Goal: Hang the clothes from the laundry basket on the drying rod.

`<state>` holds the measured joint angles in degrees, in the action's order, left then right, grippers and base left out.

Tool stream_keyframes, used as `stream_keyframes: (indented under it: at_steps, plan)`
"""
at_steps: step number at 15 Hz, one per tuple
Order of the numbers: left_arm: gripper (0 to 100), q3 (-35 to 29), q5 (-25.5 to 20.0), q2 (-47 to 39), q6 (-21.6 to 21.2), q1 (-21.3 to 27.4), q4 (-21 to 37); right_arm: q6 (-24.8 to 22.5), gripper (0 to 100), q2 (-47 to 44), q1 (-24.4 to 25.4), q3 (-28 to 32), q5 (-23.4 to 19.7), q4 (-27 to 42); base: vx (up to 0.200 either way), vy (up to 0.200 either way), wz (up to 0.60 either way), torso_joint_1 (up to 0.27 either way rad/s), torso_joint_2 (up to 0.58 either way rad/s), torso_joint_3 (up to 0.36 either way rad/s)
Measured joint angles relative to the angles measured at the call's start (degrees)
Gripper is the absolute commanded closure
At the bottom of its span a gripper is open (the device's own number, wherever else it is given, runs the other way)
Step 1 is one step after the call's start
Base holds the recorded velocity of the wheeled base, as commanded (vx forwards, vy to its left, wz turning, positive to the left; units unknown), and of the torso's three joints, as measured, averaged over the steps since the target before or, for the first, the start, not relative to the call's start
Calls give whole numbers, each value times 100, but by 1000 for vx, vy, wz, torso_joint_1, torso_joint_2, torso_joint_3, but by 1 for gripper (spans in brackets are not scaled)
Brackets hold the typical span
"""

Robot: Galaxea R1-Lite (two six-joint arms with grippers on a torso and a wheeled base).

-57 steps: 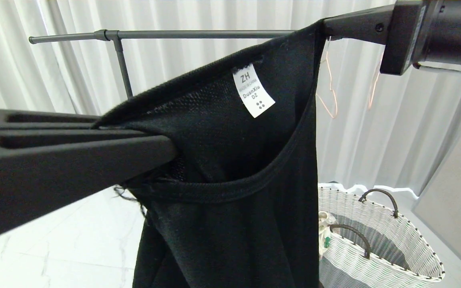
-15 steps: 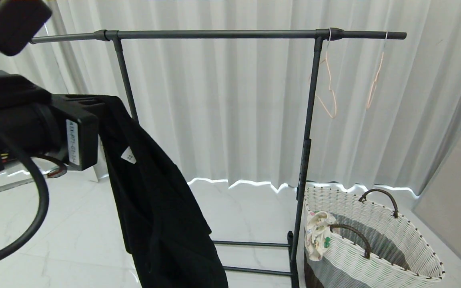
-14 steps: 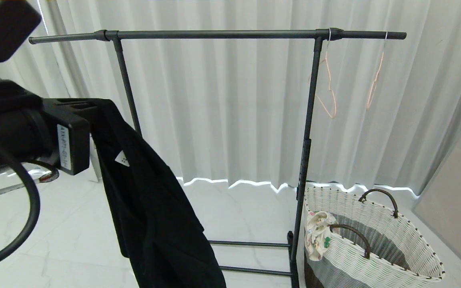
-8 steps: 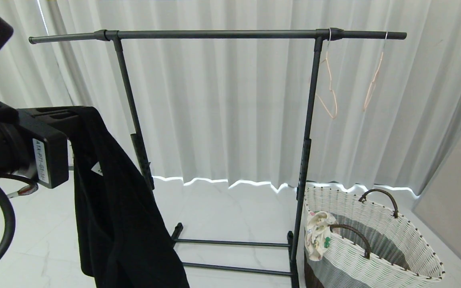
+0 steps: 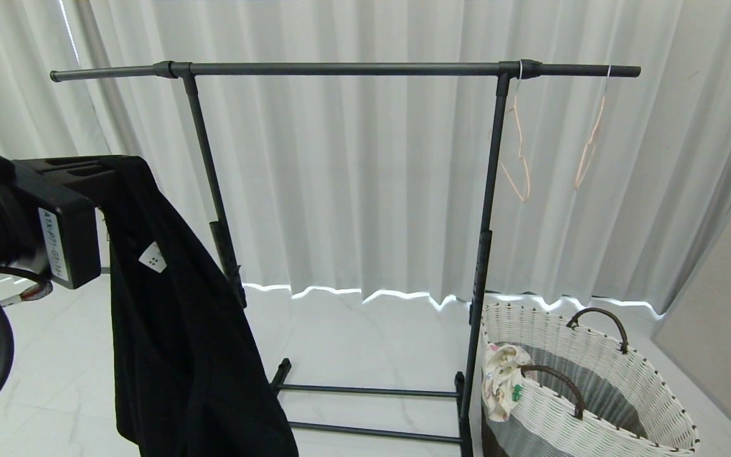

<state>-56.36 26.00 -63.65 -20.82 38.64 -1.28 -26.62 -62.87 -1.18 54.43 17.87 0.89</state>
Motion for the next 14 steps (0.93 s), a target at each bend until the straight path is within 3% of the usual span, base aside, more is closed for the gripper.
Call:
stream_keyframes:
  at_steps: [14]
  plan:
    - [100, 41, -9, -11, -9, 2, -5, -6, 0, -22, 22, 4, -37, 0, 0, 0, 0, 198, -481, -284]
